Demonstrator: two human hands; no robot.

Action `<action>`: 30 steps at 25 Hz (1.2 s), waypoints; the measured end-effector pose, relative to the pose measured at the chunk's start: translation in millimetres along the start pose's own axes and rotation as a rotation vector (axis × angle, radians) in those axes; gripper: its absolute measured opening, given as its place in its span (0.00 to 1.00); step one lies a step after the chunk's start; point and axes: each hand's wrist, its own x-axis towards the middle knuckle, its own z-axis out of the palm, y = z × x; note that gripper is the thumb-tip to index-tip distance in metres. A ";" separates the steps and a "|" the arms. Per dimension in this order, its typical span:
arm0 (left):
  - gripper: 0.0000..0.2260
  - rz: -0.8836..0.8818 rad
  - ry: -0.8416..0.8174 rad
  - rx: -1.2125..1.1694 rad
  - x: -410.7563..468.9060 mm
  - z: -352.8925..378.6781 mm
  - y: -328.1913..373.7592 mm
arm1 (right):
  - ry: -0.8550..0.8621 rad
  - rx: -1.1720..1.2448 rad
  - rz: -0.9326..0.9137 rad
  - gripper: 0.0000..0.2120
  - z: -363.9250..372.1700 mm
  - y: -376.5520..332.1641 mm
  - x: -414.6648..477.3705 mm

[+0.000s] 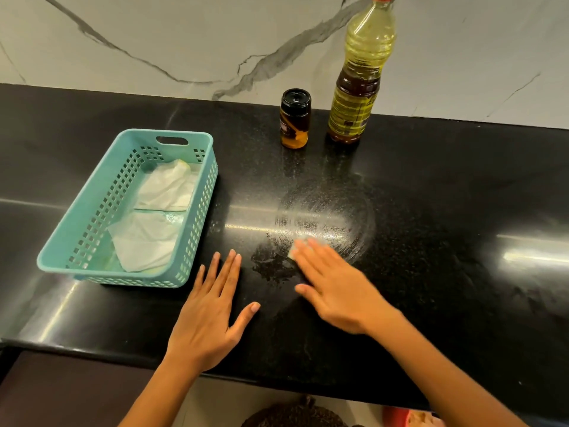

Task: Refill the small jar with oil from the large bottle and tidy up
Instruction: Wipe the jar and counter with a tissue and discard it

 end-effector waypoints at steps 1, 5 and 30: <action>0.34 0.001 0.002 -0.004 0.5 0.3 0.3 | 0.038 -0.018 0.044 0.39 -4.4 18.4 -5.6; 0.34 -0.006 -0.006 0.002 0.0 1.3 -0.3 | 0.003 -0.019 0.413 0.34 -22.5 90.3 48.8; 0.35 0.002 -0.024 0.021 3.1 0.6 -0.9 | 0.083 -0.007 0.151 0.30 19.4 -64.9 -45.3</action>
